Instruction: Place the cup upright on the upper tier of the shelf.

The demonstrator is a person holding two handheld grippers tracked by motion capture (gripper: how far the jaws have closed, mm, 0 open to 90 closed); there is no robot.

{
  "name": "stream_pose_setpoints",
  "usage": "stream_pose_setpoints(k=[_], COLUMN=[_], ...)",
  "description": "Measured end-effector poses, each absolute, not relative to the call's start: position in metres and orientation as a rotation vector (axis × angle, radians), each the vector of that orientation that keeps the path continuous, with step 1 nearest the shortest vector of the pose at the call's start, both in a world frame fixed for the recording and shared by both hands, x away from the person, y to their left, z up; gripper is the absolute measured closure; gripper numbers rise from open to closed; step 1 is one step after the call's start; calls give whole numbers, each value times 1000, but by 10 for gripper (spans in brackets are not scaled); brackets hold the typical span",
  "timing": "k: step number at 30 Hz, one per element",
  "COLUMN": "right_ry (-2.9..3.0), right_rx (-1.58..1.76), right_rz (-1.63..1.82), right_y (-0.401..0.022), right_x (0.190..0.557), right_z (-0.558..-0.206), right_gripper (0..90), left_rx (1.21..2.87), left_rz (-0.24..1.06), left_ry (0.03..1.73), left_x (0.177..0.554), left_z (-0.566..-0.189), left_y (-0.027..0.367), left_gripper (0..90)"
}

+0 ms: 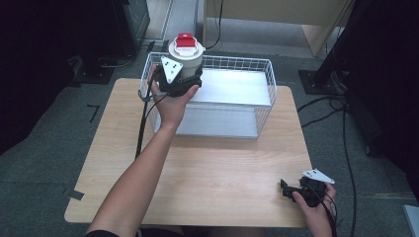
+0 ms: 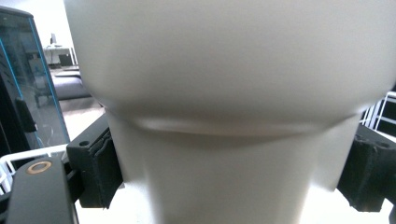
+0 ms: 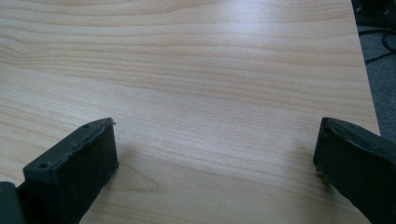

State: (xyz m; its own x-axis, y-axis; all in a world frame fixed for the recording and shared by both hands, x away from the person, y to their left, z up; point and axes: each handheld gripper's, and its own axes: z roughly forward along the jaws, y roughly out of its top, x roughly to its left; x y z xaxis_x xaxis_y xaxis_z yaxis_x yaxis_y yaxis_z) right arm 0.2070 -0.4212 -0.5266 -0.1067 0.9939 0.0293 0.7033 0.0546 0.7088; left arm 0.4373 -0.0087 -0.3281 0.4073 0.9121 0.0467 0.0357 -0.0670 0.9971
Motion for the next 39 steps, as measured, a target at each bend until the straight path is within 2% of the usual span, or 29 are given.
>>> stream_pose_setpoints(k=[21,28,39], right_ry=[1865,1876,1878], right_rx=[1694,1682,1681], right_rz=[805,808,809], right_y=[-421,-422,-422], right_x=[207,207,207], right_z=[-527,-527,-527], right_gripper=[0,0,0], left_rx=[1478,1464,1472], left_rz=[876,814,811], left_ry=[885,884,877], left_x=[430,422,408], left_z=[-325,-321,-328], left_y=[-1,8,15], left_gripper=[104,87,89])
